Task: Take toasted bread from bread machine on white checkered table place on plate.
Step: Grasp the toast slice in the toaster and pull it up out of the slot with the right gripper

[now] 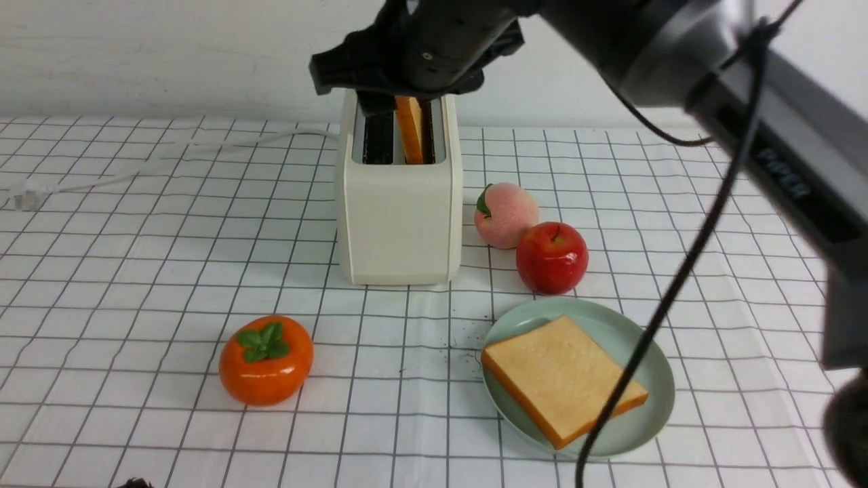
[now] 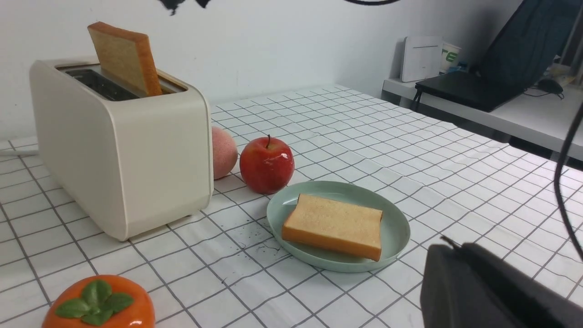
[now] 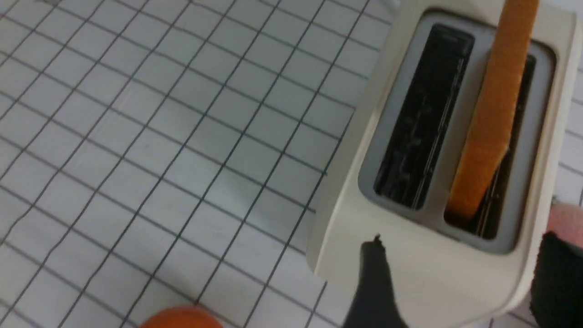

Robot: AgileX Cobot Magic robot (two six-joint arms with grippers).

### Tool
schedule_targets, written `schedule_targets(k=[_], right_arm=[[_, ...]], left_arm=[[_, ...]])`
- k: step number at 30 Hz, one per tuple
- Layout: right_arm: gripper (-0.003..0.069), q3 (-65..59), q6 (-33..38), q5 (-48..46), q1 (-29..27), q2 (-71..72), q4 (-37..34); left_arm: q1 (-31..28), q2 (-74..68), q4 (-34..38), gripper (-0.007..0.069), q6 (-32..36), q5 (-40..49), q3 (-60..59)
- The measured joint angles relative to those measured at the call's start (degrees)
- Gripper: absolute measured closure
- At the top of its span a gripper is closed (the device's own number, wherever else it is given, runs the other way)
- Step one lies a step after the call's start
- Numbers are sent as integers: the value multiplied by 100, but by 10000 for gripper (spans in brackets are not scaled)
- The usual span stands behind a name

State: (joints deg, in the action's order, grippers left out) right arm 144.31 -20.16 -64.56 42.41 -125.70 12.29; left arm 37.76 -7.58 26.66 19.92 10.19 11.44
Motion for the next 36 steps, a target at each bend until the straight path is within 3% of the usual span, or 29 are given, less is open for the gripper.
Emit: schedule_targets(k=[5, 12, 18, 23, 26, 36], right_arm=[[132, 257, -343, 626, -118, -536, 549], [153, 276, -692, 1500, -479, -960, 685], [282, 277, -852, 1616, -658, -1138, 680], [487, 277, -859, 1690, -671, -1193, 524], [554, 277, -859, 1716, -671, -1193, 491], [564, 277, -728, 1461, -568, -435, 463]], left_arm=[[0, 0, 0, 629, 0, 0, 0], [0, 0, 0, 625, 0, 0, 0], [0, 0, 2, 619, 0, 0, 0], [0, 0, 2, 619, 0, 0, 0], [0, 0, 2, 618, 0, 0, 0], [0, 0, 2, 606, 0, -5, 0]])
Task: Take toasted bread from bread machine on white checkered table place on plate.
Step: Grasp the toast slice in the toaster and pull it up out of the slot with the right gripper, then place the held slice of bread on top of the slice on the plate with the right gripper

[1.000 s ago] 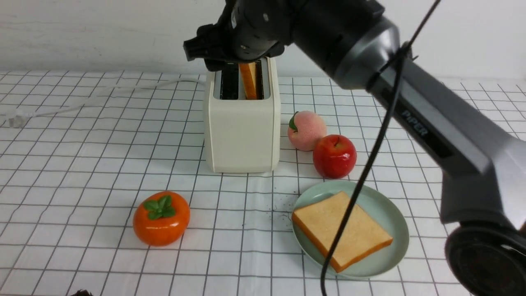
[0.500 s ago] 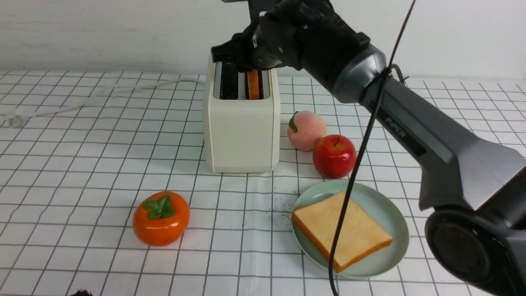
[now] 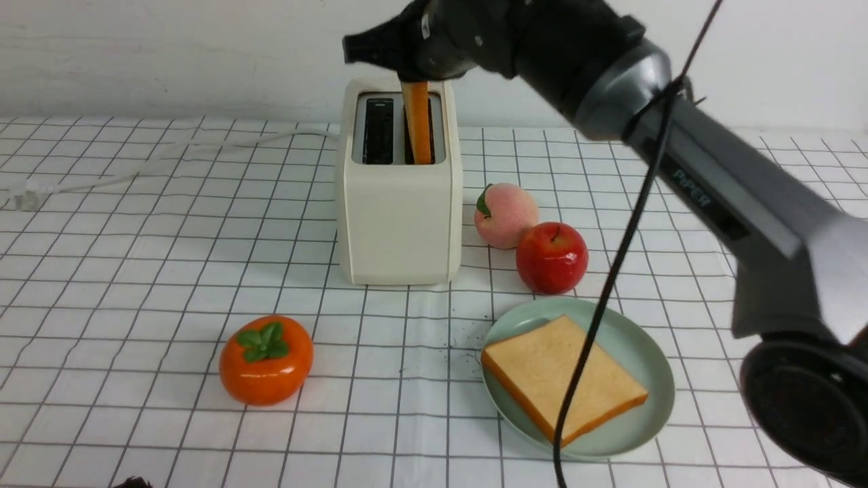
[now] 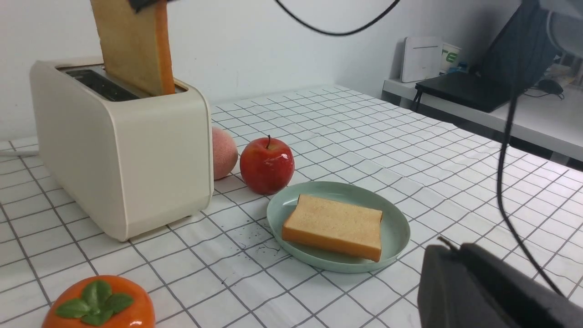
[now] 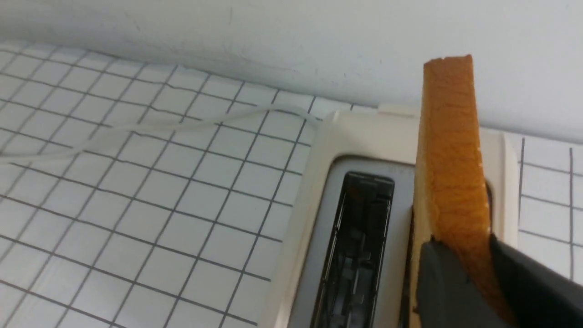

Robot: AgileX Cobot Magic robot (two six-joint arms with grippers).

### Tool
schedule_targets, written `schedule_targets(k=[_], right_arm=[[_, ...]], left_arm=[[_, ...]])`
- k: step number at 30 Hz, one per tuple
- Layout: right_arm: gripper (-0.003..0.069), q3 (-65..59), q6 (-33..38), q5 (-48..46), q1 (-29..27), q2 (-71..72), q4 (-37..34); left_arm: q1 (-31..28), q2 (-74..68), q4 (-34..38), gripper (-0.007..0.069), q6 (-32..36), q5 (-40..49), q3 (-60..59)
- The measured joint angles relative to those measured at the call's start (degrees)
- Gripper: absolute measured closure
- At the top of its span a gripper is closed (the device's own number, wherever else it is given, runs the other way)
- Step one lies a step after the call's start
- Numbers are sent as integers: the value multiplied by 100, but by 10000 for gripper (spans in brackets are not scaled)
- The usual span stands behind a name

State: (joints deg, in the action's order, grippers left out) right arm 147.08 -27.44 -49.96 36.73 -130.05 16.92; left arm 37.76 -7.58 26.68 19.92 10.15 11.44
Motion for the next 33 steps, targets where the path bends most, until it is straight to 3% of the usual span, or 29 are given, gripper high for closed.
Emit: schedule_targets(k=[4, 11, 16, 19, 20, 25, 30, 33], right_arm=[[564, 5, 351, -434, 150, 781, -127], [564, 60, 1069, -2147, 273, 2076, -276], [564, -385, 1389, -2277, 268, 2739, -313], [564, -1889, 1374, -2277, 273, 3845, -486], [564, -1889, 1357, -2277, 273, 3922, -486], [564, -5380, 420, -2204, 273, 6015, 218], [564, -7991, -738, -605, 267, 6914, 136], [566, -8793, -1146, 326, 180, 6772, -196]], left_arm=[[0, 0, 0, 603, 0, 0, 0], [0, 0, 0, 595, 0, 0, 0], [0, 0, 0, 589, 0, 0, 0], [0, 0, 4, 585, 0, 0, 0], [0, 0, 4, 585, 0, 0, 0], [0, 0, 12, 582, 0, 0, 0], [0, 0, 12, 574, 0, 0, 0], [0, 0, 12, 574, 0, 0, 0]])
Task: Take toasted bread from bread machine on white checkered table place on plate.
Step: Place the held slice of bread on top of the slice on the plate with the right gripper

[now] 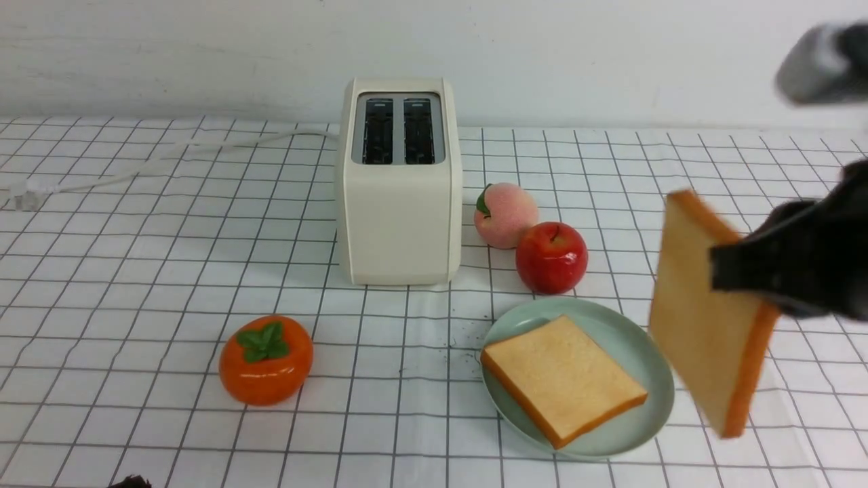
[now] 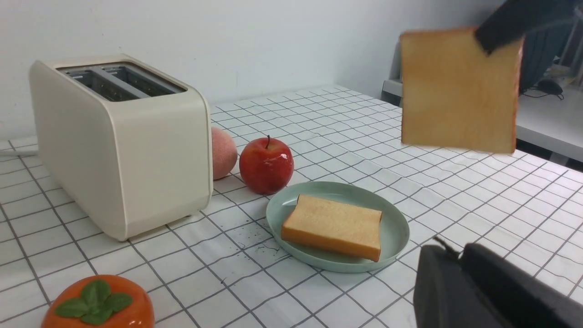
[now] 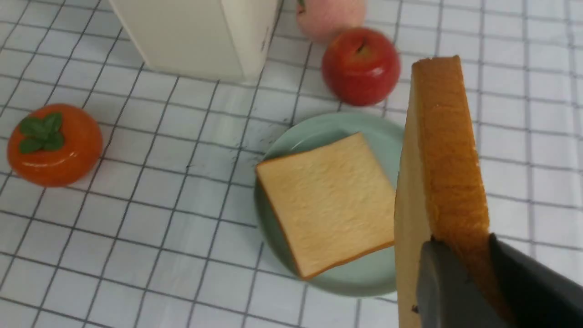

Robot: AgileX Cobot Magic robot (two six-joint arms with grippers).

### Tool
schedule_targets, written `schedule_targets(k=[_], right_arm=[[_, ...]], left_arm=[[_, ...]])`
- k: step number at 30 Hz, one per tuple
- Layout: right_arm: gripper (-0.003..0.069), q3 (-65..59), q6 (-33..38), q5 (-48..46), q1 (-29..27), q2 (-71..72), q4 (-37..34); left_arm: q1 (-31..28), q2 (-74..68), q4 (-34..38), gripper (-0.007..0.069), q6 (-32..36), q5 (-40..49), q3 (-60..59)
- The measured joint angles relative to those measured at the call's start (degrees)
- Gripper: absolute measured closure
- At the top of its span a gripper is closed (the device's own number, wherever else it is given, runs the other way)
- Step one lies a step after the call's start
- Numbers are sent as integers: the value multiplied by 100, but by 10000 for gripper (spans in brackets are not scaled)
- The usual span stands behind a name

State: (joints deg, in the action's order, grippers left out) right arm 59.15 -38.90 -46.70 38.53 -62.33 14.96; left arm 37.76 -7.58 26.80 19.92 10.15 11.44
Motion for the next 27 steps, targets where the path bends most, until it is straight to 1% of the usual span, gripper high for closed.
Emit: schedule_targets(k=[2, 3, 4, 7, 8, 9, 10, 11, 12, 15, 16, 17, 19, 21, 24, 27], right_arm=[[568, -191, -39, 302, -126, -139, -280], [567, -270, 155, 549, -356, -309, -695], [567, -276, 293, 604, -471, -370, -958], [567, -203, 1410, 683, -954, -550, -2239], [567, -179, 1595, 655, -1030, -576, -2437], [567, -76, 2369, 493, -1367, -689, -3244], [567, -12, 2864, 360, -1606, -775, -3760], [567, -1, 3061, 308, -1655, -795, -3859], [567, 59, 3890, 149, -2051, -967, -4658], [567, 98, 5249, -75, -2635, -1369, -5914], [567, 98, 5335, -75, -2667, -1401, -5914], [567, 104, 5978, -117, -2873, -1675, -6436], [567, 104, 6670, -75, -2982, -2033, -7008], [567, 104, 7171, 77, -2986, -2280, -7336], [567, 104, 7568, 498, -2986, -2587, -7590], [568, 108, 7759, 790, -2991, -2850, -7632]], left_arm=[[0, 0, 0, 574, 0, 0, 0], [0, 0, 0, 574, 0, 0, 0], [0, 0, 0, 574, 0, 0, 0], [0, 0, 0, 574, 0, 0, 0], [0, 0, 0, 574, 0, 0, 0], [0, 0, 0, 574, 0, 0, 0], [0, 0, 0, 574, 0, 0, 0], [0, 0, 0, 573, 0, 0, 0], [0, 0, 0, 571, 0, 0, 0], [0, 0, 0, 568, 0, 0, 0], [0, 0, 0, 568, 0, 0, 0], [0, 0, 0, 566, 0, 0, 0], [0, 0, 0, 566, 0, 0, 0], [0, 0, 0, 565, 0, 0, 0], [0, 0, 0, 565, 0, 0, 0], [0, 0, 0, 565, 0, 0, 0]])
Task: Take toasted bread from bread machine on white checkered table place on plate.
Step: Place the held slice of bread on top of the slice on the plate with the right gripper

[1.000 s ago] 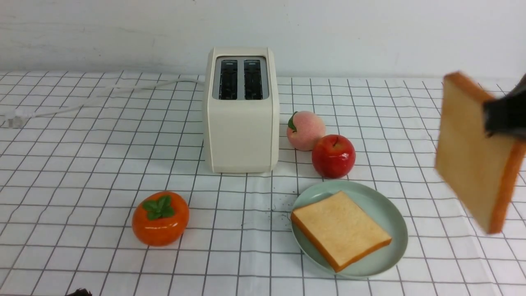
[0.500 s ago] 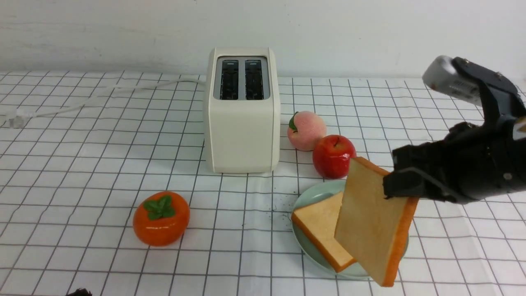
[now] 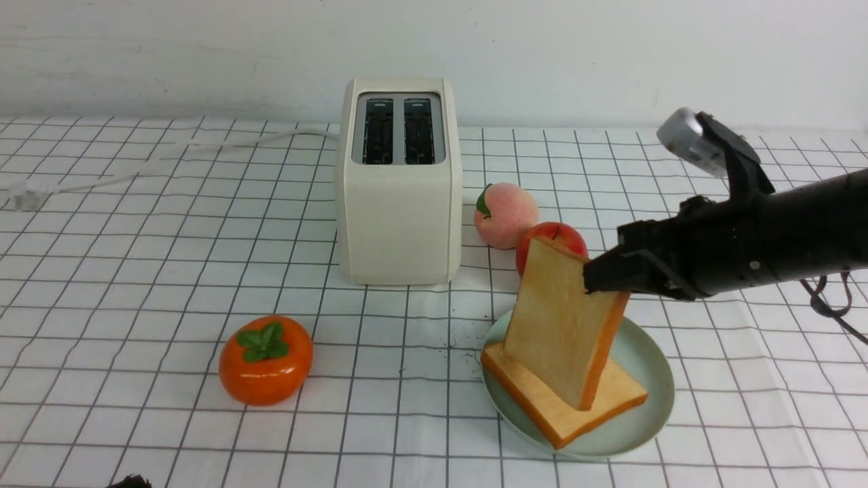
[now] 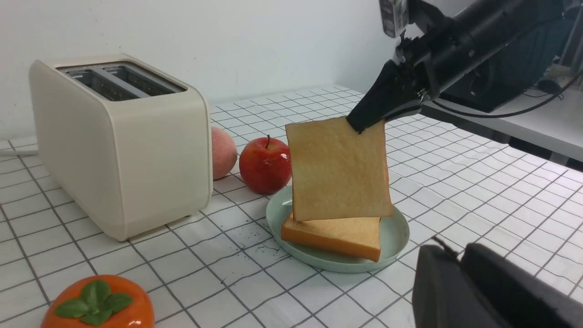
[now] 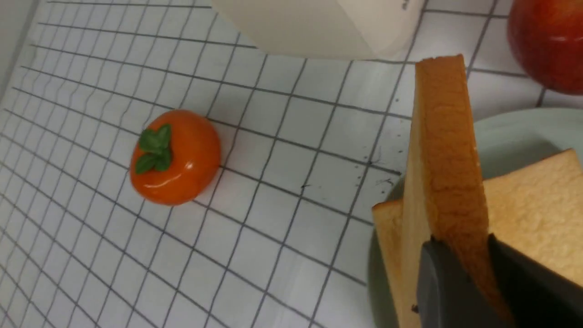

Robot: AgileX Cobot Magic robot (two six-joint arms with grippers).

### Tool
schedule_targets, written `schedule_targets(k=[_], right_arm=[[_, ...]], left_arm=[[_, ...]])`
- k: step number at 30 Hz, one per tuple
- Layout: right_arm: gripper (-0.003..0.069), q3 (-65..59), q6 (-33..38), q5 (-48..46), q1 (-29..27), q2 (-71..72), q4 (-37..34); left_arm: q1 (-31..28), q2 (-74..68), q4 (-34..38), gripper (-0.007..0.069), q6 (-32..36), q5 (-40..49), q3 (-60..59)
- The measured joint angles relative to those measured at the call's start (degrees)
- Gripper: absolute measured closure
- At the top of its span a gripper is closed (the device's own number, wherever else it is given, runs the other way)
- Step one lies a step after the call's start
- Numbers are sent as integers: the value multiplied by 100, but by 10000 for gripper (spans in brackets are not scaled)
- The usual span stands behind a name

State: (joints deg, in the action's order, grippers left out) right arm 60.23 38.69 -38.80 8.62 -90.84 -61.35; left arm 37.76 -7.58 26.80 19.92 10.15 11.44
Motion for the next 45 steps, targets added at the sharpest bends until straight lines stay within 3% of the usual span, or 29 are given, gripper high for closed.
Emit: schedule_targets(k=[10, 15, 24, 40, 43, 45], right_arm=[[568, 24, 104, 122, -387, -666, -303], [568, 115, 109, -241, -513, -642, -352], [571, 262, -226, -806, -415, 32, -377], [571, 262, -230, -589, -349, -902, -295], [543, 262, -220, -555, -349, -915, -182], [471, 281, -220, -549, -349, -915, 26]], left_arm=[[0, 0, 0, 564, 0, 0, 0], [0, 0, 0, 559, 0, 0, 0], [0, 0, 0, 550, 0, 6, 0], [0, 0, 0, 537, 0, 6, 0], [0, 0, 0, 532, 0, 6, 0], [0, 0, 0, 532, 0, 6, 0]])
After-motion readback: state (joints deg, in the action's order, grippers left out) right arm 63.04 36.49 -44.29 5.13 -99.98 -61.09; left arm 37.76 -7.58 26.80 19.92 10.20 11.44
